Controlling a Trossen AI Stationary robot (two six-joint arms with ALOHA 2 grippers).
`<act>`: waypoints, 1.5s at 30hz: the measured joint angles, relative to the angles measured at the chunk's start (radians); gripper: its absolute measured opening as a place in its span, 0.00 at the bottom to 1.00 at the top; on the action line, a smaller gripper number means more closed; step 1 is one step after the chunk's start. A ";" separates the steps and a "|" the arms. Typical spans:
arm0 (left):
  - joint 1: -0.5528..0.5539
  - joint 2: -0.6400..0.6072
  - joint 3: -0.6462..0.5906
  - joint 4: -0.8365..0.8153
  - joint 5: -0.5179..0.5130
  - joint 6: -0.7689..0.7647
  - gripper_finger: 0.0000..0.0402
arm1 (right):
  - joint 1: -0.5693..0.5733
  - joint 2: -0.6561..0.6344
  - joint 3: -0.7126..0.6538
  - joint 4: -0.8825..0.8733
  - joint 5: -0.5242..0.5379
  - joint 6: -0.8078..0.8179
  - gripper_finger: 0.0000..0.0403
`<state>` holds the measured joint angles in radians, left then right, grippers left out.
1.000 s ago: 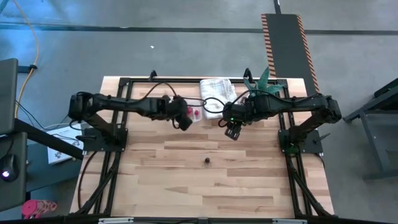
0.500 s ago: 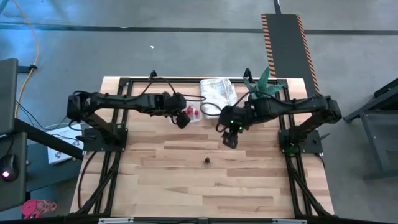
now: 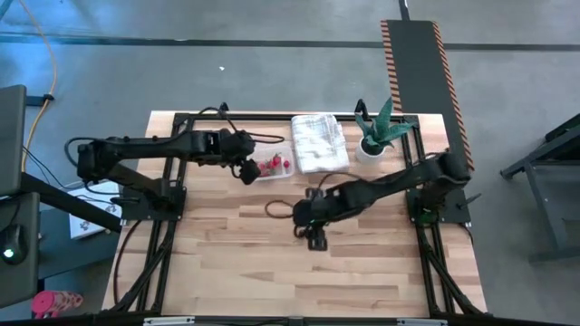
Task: Pick and placing Produce into tupperware
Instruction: Put the black cherry into the transparent bin
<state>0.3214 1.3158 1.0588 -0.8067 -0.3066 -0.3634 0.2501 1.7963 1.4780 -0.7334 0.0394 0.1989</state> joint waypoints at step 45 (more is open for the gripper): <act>0.000 -0.027 0.000 -0.077 -0.001 0.018 0.63 | 0.086 0.218 0.000 -0.061 -0.011 -0.091 0.53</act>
<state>0.3210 1.2884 1.0588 -0.8837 -0.3073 -0.3454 0.3360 2.0140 1.4780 -0.7940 0.0288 0.1082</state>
